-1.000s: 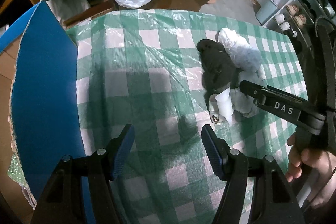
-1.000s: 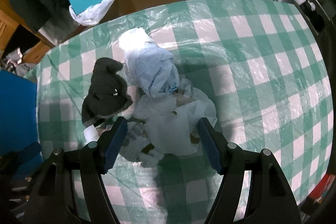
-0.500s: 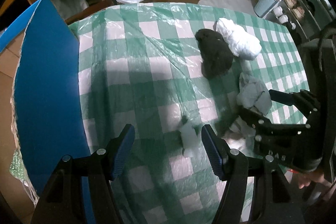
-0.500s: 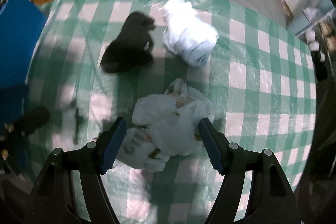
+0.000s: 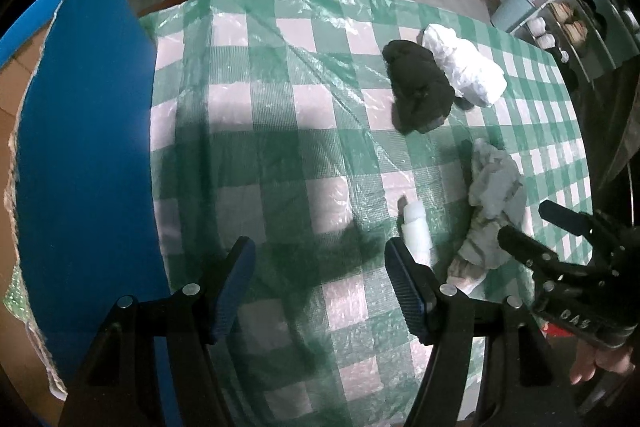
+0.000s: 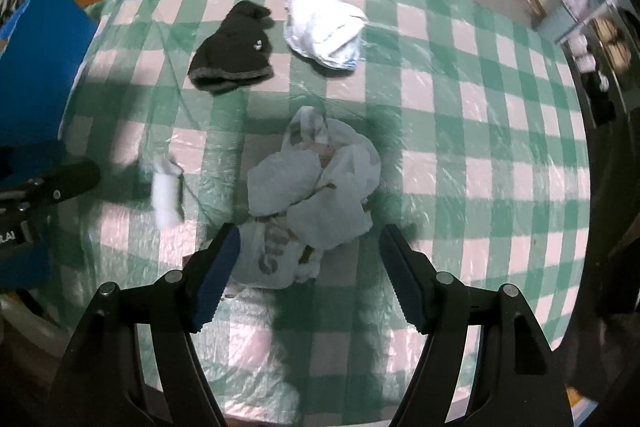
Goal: Organize soft objects
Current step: 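Grasp the white plastic bag bundle with the right gripper and lift it, then grasp the small white item with the left gripper while the right gripper holds the bag, then carry the white bag and small white item over the shoebox with both grippers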
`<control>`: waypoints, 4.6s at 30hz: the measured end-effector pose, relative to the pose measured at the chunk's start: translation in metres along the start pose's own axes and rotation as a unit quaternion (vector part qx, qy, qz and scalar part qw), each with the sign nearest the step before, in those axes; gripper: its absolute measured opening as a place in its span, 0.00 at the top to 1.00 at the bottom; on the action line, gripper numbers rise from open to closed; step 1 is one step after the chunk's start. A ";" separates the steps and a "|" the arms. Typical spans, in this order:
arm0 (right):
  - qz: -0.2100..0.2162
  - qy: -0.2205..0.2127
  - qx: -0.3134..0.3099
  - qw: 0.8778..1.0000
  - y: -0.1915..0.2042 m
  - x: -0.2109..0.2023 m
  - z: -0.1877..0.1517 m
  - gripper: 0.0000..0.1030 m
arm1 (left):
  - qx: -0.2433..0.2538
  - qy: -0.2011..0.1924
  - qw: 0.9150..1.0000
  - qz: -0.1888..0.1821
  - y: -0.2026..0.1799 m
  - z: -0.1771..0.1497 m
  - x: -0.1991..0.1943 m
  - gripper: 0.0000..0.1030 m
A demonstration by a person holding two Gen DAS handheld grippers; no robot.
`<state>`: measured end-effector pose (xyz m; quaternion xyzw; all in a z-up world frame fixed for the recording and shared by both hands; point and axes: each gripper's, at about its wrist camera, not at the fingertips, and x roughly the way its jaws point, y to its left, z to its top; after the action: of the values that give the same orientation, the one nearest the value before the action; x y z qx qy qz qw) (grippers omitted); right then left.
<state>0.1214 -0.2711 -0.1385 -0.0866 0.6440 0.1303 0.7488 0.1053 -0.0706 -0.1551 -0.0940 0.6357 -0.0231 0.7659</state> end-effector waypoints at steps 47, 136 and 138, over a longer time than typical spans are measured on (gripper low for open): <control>0.036 -0.020 0.096 0.995 -0.075 -0.003 -0.017 0.57 | -0.040 0.048 0.997 -0.047 -0.089 0.017 0.054 0.33; 0.101 -0.144 -0.048 0.983 0.065 -0.143 -0.006 0.57 | 0.067 -0.182 0.980 0.038 -0.026 -0.042 -0.139 0.86; 0.104 -0.145 -0.051 0.983 0.071 -0.144 -0.004 0.57 | 0.064 -0.187 0.980 0.041 -0.019 -0.044 -0.143 0.86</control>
<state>0.0764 -0.2162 0.0062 -0.0374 0.5268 0.2514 0.8111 0.0368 -0.0723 -0.0207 -0.0214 0.4821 -0.0146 0.8757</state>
